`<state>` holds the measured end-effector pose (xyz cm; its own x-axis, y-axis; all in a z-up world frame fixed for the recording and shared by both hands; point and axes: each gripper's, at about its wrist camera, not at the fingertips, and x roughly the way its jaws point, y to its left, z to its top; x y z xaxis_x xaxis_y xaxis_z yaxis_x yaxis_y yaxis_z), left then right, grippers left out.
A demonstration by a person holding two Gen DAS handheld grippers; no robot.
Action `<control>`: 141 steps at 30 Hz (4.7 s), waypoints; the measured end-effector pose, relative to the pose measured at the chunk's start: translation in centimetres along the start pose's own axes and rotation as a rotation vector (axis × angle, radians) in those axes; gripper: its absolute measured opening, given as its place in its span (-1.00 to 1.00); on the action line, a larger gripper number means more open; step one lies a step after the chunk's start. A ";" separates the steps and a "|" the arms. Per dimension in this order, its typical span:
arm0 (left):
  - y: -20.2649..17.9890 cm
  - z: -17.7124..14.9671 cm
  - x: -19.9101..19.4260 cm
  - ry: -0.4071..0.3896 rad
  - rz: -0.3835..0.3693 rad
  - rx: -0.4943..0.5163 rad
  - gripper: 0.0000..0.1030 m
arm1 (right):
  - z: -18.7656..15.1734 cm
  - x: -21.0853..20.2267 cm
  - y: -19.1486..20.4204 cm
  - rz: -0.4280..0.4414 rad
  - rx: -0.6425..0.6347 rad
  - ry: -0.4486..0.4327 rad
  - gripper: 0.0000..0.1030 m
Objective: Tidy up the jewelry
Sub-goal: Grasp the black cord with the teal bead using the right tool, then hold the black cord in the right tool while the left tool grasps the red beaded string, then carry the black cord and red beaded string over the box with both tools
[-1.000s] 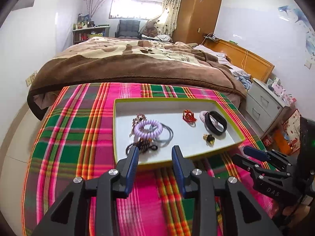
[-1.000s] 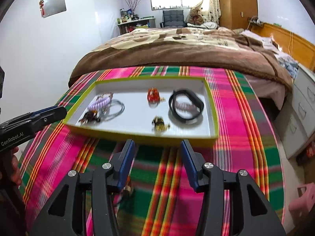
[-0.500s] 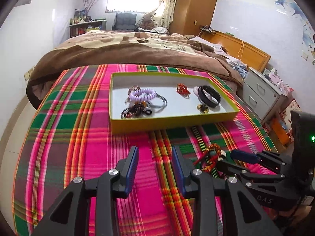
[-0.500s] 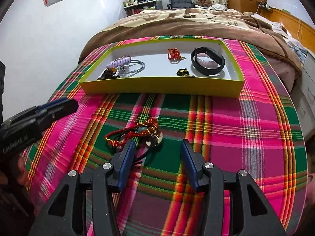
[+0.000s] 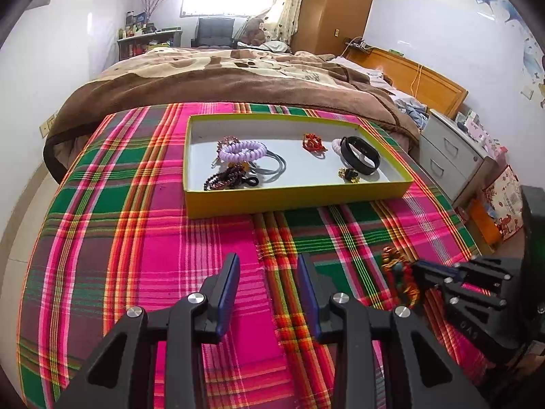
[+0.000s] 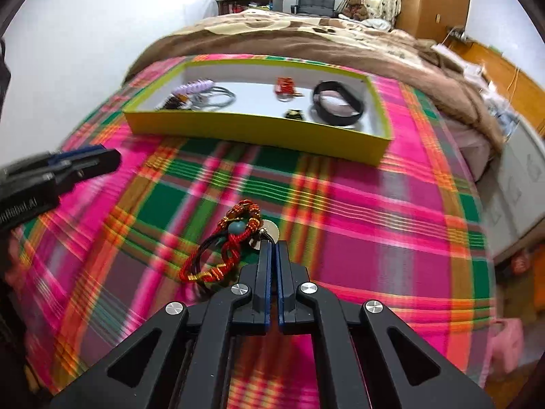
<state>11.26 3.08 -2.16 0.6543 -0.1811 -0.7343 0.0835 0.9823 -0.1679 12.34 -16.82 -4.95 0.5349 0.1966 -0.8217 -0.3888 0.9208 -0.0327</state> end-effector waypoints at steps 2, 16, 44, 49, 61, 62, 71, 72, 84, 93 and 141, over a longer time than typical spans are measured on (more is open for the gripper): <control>-0.4 -0.1 0.2 0.005 -0.007 0.008 -0.33 | -0.2 -0.9 -0.6 -0.033 -0.012 -0.025 -0.97; -2.1 -0.6 1.0 0.035 -0.024 0.041 -0.33 | -0.8 -2.9 -2.3 -0.084 -0.032 -0.070 -0.97; -13.3 -1.4 4.8 0.112 -0.133 0.180 -0.12 | -4.1 -4.0 -8.7 -0.082 0.166 -0.104 -0.97; -14.1 -1.9 4.8 0.096 -0.063 0.243 -0.25 | -4.1 -4.0 -8.6 -0.072 0.161 -0.112 -0.97; -12.6 -1.9 4.1 0.082 -0.045 0.230 -0.78 | -4.1 -3.9 -8.4 -0.062 0.170 -0.113 -0.97; -12.5 -1.9 4.0 0.077 -0.045 0.229 -0.78 | -4.1 -3.9 -8.4 -0.062 0.172 -0.114 -0.97; -11.5 -1.3 2.3 0.018 -0.042 0.204 -0.78 | -3.9 -4.2 -8.1 -0.054 0.182 -0.125 -0.97; -11.4 -1.2 2.1 0.012 -0.042 0.201 -0.78 | -3.9 -4.3 -8.0 -0.050 0.184 -0.129 -0.97; -9.2 0.5 -0.2 -0.054 -0.013 0.162 -0.78 | -2.6 -4.5 -7.3 -0.019 0.192 -0.161 -0.97; -7.3 1.8 -0.7 -0.077 0.010 0.144 -0.78 | -0.7 -4.6 -6.5 0.014 0.194 -0.190 -0.97; -1.0 10.7 10.9 0.050 0.006 0.025 -0.78 | 10.7 4.9 -6.1 0.090 0.151 -0.150 -0.97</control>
<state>26.38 0.66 -2.95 0.6165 -0.1771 -0.7672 0.0993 0.9841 -0.1474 25.40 -17.82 -2.71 0.6131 0.3176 -0.7233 -0.3291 0.9351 0.1316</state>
